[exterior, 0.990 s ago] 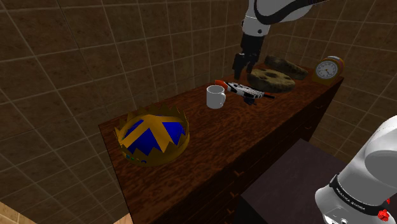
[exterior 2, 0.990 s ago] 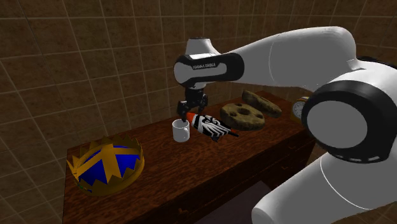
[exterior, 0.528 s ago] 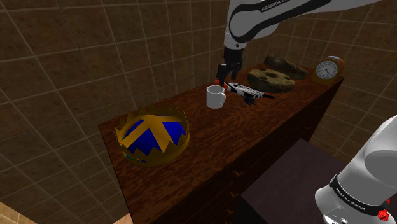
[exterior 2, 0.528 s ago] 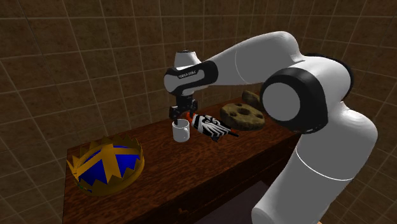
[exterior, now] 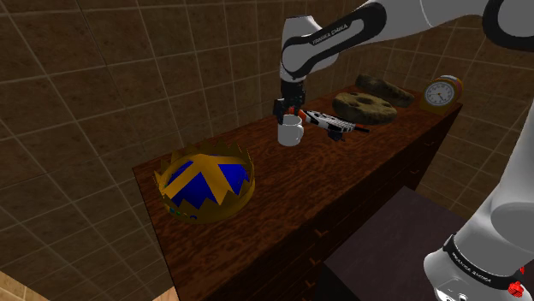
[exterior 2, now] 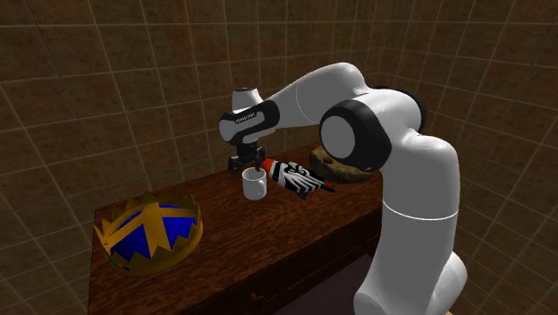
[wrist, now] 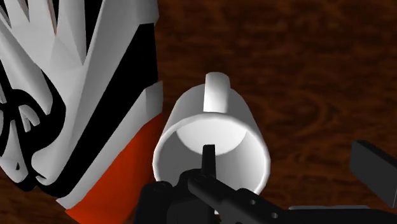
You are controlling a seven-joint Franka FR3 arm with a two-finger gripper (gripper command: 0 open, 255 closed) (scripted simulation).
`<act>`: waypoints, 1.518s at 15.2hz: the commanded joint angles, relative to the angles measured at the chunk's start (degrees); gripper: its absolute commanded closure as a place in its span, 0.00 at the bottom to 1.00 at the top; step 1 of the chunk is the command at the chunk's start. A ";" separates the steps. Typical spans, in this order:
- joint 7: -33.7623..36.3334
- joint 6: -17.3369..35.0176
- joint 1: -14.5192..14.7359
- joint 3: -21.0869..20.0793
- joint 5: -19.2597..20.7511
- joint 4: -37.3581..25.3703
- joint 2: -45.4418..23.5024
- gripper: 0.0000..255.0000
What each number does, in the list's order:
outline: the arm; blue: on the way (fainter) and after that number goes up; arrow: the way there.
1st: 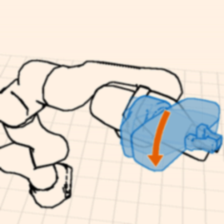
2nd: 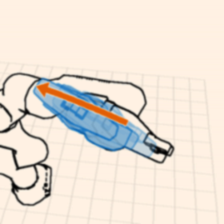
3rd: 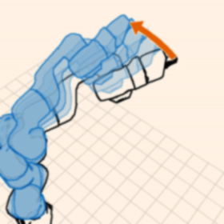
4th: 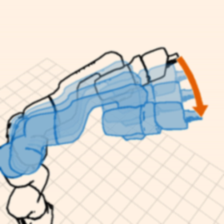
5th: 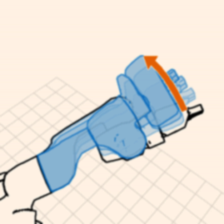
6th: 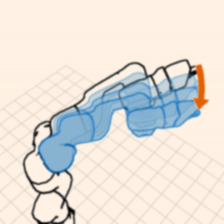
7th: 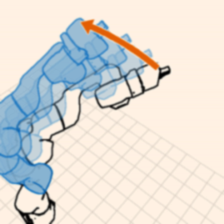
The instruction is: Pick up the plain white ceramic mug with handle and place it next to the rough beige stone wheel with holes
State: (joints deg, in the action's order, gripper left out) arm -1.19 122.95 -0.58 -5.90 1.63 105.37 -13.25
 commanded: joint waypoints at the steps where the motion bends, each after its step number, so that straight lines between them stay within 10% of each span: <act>1: 0.62 -0.06 0.36 0.13 0.83 -4.93 -5.17 0.00; 17: 1.07 4.51 0.66 0.42 1.50 -5.05 -10.00 0.00; 18: 1.07 4.51 0.66 0.42 1.50 -5.05 -10.00 1.00; 23: 1.07 4.51 0.66 0.42 1.50 -5.05 -10.00 1.00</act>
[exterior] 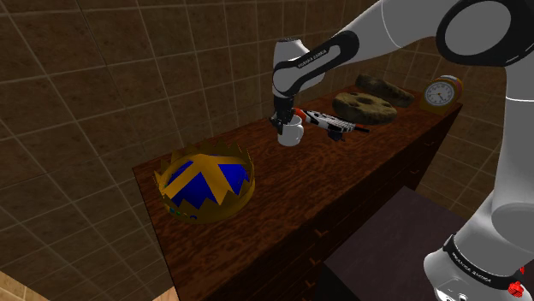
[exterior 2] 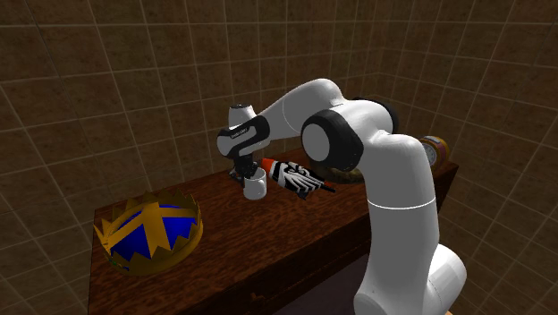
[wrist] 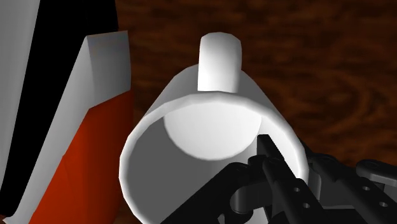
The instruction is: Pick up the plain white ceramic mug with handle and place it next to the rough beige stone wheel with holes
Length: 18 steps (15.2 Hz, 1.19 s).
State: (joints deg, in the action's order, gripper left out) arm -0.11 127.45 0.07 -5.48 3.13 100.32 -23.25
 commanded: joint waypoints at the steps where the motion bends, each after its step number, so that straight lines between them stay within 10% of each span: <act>1: 0.00 0.00 0.00 0.00 0.00 0.00 0.00 1.00; 18: -0.43 -9.23 -0.11 -0.26 -0.60 -5.30 3.96 1.00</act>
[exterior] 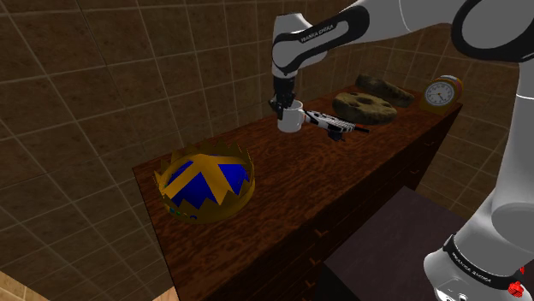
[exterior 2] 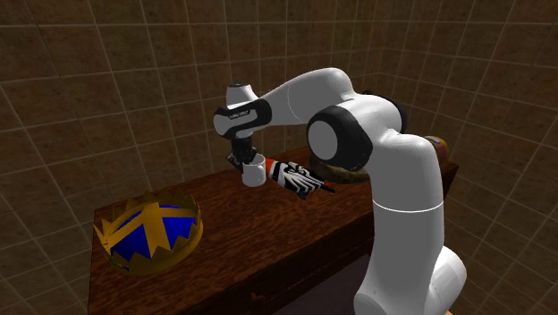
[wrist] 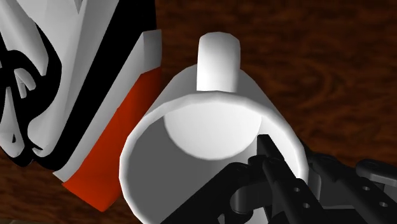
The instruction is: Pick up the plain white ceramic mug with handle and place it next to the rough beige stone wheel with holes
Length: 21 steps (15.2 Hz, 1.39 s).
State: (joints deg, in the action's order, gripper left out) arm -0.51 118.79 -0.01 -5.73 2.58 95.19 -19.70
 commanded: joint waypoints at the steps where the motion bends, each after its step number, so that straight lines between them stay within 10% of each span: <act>1: -0.06 -1.26 -0.03 -0.02 -0.08 -0.65 0.61 1.00; 21: -0.38 -16.06 0.12 -0.18 -0.38 -13.99 2.09 1.00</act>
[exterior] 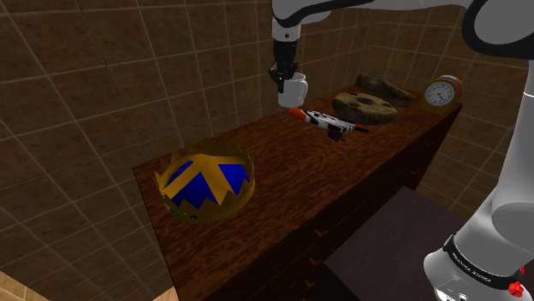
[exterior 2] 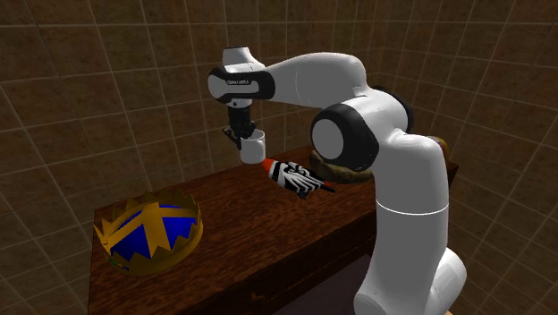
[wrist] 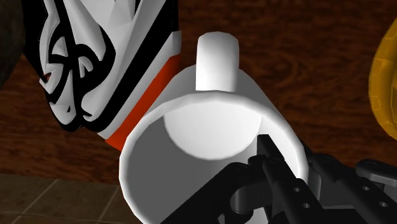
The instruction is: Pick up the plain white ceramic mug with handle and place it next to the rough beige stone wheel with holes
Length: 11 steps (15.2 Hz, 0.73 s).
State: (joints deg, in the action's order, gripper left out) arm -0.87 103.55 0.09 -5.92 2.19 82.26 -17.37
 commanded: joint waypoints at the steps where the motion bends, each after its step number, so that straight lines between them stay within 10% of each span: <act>1: -0.02 -1.64 0.04 0.00 0.02 -1.94 -0.31 1.00; 11: -0.06 -10.28 0.35 -0.05 0.19 -12.42 -2.15 1.00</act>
State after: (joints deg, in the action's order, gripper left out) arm -0.93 94.07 0.40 -5.96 2.35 70.86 -19.31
